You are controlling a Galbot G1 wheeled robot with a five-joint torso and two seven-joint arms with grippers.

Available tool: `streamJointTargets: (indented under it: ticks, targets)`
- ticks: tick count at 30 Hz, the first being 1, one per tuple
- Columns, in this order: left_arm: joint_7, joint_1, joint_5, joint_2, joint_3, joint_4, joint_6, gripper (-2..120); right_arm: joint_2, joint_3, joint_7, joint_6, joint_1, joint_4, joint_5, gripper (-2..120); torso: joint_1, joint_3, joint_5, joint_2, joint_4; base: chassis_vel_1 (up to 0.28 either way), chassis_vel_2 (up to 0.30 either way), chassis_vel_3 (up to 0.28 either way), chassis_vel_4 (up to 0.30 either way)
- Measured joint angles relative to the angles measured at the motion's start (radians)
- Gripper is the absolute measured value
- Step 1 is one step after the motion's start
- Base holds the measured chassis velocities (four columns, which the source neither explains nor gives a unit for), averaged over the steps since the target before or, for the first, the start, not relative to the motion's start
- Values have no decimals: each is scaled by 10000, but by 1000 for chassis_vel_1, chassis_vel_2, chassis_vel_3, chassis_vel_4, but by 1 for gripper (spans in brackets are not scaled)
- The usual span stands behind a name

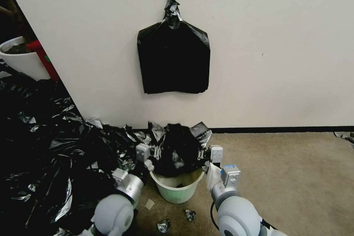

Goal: Place a trash bag onto the trash bin.

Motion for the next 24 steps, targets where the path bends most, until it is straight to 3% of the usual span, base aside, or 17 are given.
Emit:
streamJointTargets:
  ticks: [7,11,15,16,19,20,24]
  targets:
    - [-212,302,610,-47,-121,1,-537,0,-118,-438,858,265,108,-181,-51,0,0,0,0,0,0,0,0,0,0]
    - [-850,770,919,86,-156,-483,-524,0,-319,-858,1525,394,107,-59,-33,0,0,0,0,0,0,0,0,0,0]
    - [-1301,1175,493,469,-60,-1266,598,0,-796,-1446,2242,-106,175,263,333,0,0,-1,-1,0,1,0,0,0,0]
    - [-1301,1175,493,469,-60,-1266,598,0,-796,-1446,2242,-106,175,263,333,0,0,-1,-1,0,1,0,0,0,0]
    - [-1612,1229,-246,754,-60,-1822,2289,0,-1158,-1692,2694,-630,263,560,1013,0,0,-1,-1,0,0,0,0,0,0]
    - [-1612,1229,-246,754,-60,-1822,2289,0,-1158,-1692,2694,-630,263,560,1013,0,0,-1,-1,0,0,0,0,0,0]
    - [-2192,1267,-422,1028,-91,-2230,3669,0,-1547,-1789,2914,-975,231,918,1572,0,0,-1,-1,0,0,0,0,0,0]
